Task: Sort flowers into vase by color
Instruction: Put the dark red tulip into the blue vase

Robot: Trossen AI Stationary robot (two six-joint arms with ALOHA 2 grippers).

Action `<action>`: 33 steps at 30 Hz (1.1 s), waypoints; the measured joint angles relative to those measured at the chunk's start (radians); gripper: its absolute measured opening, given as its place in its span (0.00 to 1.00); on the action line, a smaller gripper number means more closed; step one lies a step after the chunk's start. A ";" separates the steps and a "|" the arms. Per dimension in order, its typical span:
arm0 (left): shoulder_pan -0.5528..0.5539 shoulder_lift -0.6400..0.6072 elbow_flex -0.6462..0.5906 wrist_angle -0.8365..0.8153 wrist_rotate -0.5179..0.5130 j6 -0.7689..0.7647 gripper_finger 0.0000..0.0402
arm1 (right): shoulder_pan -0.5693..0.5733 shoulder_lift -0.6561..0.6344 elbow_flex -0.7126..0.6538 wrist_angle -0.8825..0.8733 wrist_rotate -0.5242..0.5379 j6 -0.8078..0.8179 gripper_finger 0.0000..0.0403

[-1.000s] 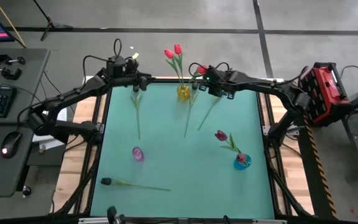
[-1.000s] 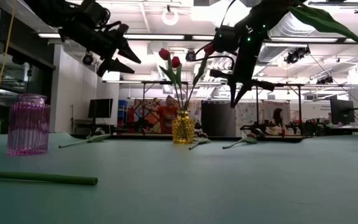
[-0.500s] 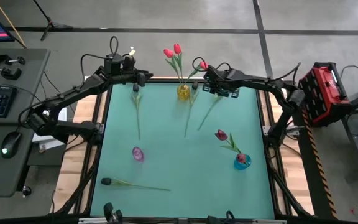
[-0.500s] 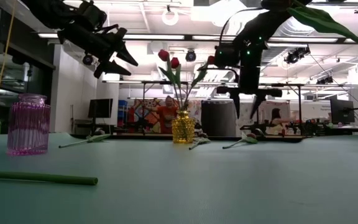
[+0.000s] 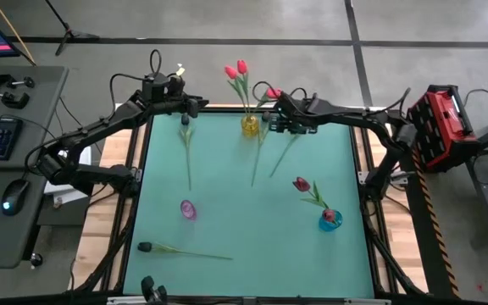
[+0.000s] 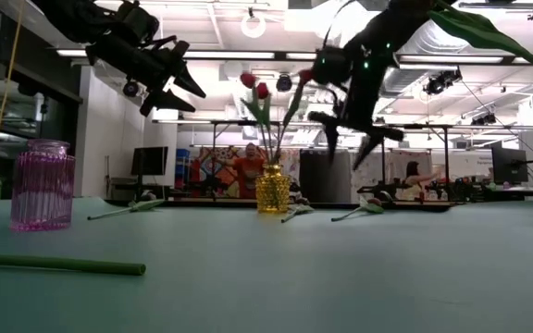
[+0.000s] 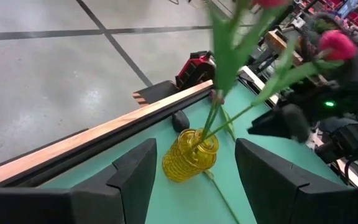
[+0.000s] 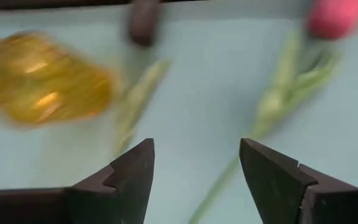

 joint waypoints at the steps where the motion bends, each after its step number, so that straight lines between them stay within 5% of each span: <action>1: 0.000 0.000 0.000 0.000 0.000 0.000 0.51 | 0.011 -0.011 0.000 0.018 -0.013 -0.020 0.55; 8: 0.000 0.000 0.000 0.007 0.000 0.001 0.51 | 0.085 -0.147 -0.001 0.089 -0.038 -0.154 0.52; 15: 0.000 0.000 0.000 0.007 0.000 0.002 0.51 | 0.190 -0.225 0.000 -0.032 -0.262 -0.178 0.52; 23: 0.000 0.000 0.000 0.008 -0.001 0.000 0.51 | 0.276 -0.111 -0.001 -0.323 -0.175 -0.099 0.52; 33: 0.000 0.000 0.000 0.017 -0.001 0.001 0.51 | 0.262 -0.087 -0.001 -0.438 -0.198 -0.324 0.52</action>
